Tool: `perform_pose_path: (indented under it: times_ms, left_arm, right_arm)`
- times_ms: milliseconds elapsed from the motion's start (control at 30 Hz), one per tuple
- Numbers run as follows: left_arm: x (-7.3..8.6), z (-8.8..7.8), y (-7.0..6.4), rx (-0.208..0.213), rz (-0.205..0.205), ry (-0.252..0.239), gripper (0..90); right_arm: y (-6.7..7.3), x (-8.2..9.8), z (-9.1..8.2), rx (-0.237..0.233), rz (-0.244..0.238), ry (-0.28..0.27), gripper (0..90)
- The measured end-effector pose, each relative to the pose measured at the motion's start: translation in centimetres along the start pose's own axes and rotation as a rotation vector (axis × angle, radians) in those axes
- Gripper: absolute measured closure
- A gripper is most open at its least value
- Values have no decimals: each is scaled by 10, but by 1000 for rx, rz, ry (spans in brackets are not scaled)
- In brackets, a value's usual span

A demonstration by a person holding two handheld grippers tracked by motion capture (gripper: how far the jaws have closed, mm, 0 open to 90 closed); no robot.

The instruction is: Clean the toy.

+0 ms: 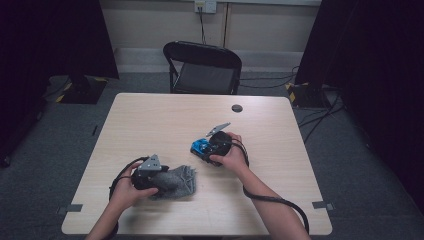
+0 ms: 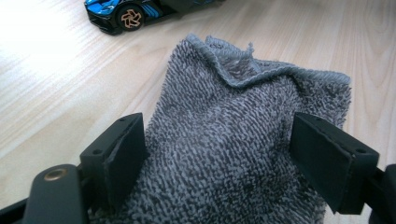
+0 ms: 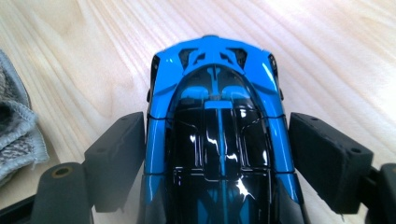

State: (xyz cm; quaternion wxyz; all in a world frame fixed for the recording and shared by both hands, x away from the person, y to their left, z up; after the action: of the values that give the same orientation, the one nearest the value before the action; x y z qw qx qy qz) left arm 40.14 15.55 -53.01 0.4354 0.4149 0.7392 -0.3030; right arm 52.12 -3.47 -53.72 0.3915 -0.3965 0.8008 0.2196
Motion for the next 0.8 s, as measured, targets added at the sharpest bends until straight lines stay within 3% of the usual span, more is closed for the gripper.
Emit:
perform_pose_path:
  times_ms: [200, 267, 467, 567, 800]
  left_arm:
    - [0, 0, 0, -1, -1, -1, 190]
    - [0, 1, 0, -1, -3, 0, 190]
    - [0, 1, 0, -2, 0, 2, 188]
    - [0, 2, -1, -2, -4, -1, 187]
    - [0, 2, 0, 0, -1, 6, 186]
  right_arm:
    - [-3, 8, -2, -2, -28, 30, 189]
    - [-3, 9, -3, -6, -20, 12, 187]
    - [-5, 9, -7, -17, -53, 30, 182]
    - [-5, 11, -7, -22, -56, 57, 187]
    - [-4, 1, -12, -39, -43, 42, 207]
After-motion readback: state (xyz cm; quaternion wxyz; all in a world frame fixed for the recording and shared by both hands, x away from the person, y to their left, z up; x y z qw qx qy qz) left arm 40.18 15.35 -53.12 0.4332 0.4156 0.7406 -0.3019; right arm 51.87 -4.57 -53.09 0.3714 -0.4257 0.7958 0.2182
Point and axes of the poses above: each handheld gripper's, and its own axes: z roughly forward along the jaws, x roughly out of its underside, y roughly to its left, the point moved 7 cm from there along z, roughly forward along the jaws, and after that the axes turned 14 degrees about -y, right-handed, at the moved point
